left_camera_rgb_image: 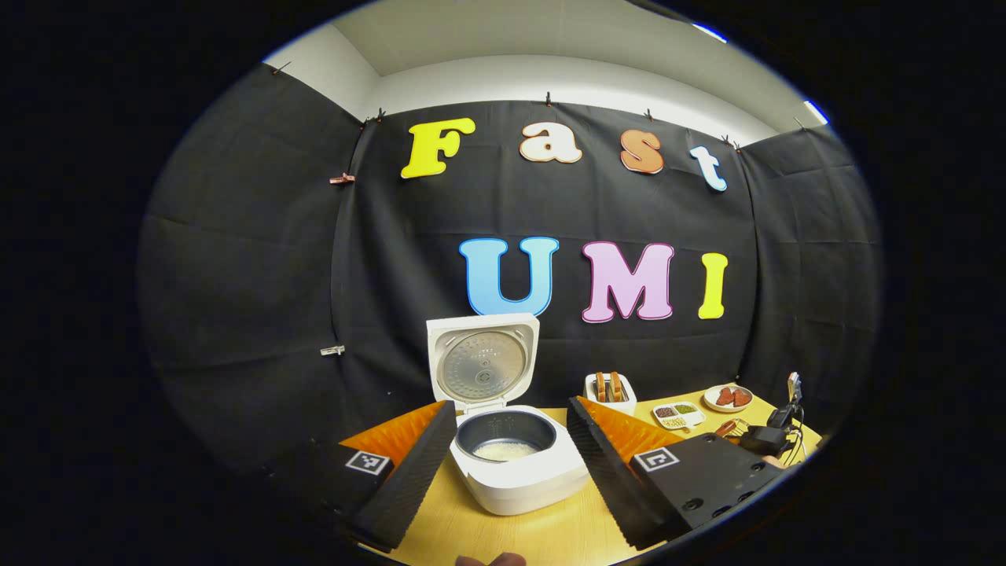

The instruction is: Close the left gripper, press the button to open the rice cooker; take a wooden spoon from the chopstick holder with the right hand, scoop a spoonful of rice and pour it into the rice cooker, then put the wooden spoon back into the chopstick holder.

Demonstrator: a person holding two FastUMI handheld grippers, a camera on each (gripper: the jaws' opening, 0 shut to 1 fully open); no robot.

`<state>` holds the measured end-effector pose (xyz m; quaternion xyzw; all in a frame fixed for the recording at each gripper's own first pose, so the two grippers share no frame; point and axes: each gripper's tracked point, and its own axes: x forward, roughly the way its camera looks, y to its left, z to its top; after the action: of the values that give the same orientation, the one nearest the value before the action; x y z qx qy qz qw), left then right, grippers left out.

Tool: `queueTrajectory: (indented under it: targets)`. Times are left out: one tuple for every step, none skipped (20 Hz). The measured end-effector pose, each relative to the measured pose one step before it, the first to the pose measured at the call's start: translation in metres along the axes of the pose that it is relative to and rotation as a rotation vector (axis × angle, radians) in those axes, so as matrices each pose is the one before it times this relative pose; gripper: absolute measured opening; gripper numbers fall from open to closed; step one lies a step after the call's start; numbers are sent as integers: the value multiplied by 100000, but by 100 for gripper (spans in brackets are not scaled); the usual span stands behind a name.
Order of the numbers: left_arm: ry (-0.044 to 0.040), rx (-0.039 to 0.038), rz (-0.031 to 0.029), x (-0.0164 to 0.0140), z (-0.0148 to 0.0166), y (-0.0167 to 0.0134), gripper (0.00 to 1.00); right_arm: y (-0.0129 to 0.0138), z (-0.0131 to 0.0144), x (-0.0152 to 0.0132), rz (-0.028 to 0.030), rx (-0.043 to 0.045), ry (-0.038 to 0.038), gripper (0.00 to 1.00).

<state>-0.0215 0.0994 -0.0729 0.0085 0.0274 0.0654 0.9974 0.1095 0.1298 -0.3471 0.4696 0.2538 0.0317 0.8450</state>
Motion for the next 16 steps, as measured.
queueTrajectory:
  targets:
    - [-141, -191, -34, -65, 57, 51, 97, -59, 540, -211, -586, 1536, -537, 11]
    - [-19, -230, 11, -174, 27, 26, 97, -144, 371, -116, -702, 1330, -174, 10]
    - [-125, -162, 22, -90, 27, 23, 97, 48, 309, -106, 3, 765, 178, 10]
    - [-97, -177, -108, -119, 106, 36, 97, 24, 156, -244, 118, 236, 141, 11]
    - [-111, -101, -253, -217, -90, -67, 97, 100, 277, -2, 326, 378, -186, 11]
    - [-136, 64, -140, -127, 72, 61, 97, 208, 338, -107, 674, 844, -190, 10]
    - [-9, 12, -58, -66, -6, 72, 97, 237, 260, -61, 773, 1462, -131, 10]
    - [-97, -139, -103, -60, 46, 40, 97, 252, 127, -173, 329, 1515, 342, 10]
    - [-111, -347, 83, -97, -1, 139, 97, 218, 190, -156, -1, 689, 545, 10]
    - [77, -431, -16, -30, -11, 113, 97, 326, 195, -139, 775, -94, 355, 10]
    - [-214, -370, 240, -73, 18, 97, 97, 370, 237, -284, 1089, 62, 475, 10]
    - [-305, -195, 193, -76, 85, 65, 97, 394, 291, -375, 930, 546, 304, 10]
    - [-199, -90, 114, 14, -17, 34, 97, 406, 427, -277, 427, 1100, -54, 11]
    - [-79, -34, -11, -54, -5, 34, 97, 491, 421, -167, 368, 1099, -324, 11]
    - [70, 10, 56, -5, 26, 51, 97, 505, 525, -175, -312, 390, -484, 10]
    - [77, 15, 28, -4, -62, 44, 97, 383, 397, -100, -651, -144, -709, 10]
